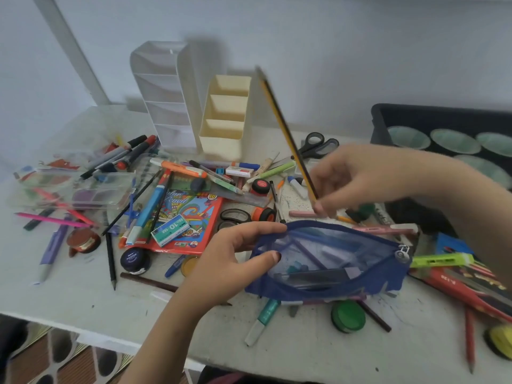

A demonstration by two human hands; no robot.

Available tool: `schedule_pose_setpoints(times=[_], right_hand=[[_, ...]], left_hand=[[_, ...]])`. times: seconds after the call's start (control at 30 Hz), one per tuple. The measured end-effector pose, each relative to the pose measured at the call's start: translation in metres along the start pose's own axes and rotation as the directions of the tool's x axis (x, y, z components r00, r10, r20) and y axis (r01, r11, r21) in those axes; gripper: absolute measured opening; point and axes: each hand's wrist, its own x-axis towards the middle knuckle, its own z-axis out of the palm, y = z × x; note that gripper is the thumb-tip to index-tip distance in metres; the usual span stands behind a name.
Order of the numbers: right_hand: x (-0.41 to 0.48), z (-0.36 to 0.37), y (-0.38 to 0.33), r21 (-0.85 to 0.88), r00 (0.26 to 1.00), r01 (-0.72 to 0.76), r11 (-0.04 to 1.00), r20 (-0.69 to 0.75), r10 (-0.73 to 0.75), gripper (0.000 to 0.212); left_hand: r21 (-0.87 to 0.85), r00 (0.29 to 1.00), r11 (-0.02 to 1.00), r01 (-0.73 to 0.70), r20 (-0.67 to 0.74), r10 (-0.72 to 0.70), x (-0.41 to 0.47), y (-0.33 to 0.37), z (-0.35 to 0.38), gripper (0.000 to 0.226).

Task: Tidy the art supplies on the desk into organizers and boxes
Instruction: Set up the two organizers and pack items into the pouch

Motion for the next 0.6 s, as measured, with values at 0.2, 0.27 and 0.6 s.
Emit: schedule_pose_setpoints(times=[0.2, 0.27, 0.6], right_hand=[[-0.042, 0.037, 0.004, -0.383, 0.965, -0.159, 0.91, 0.137, 0.226, 0.014], [-0.049, 0.043, 0.004, -0.519, 0.959, -0.215, 0.828, 0.046, 0.278, 0.012], [-0.001, 0.01, -0.025, -0.28, 0.976, -0.184, 0.942, -0.165, 0.142, 0.017]], left_hand=[[-0.046, 1.0, 0.999, -0.001, 0.024, 0.002, 0.004, -0.005, -0.003, 0.037], [-0.053, 0.999, 0.998, -0.019, 0.045, 0.022, 0.004, -0.005, -0.004, 0.039], [-0.107, 0.999, 0.994, -0.036, 0.028, 0.039, -0.003, -0.002, -0.004, 0.035]])
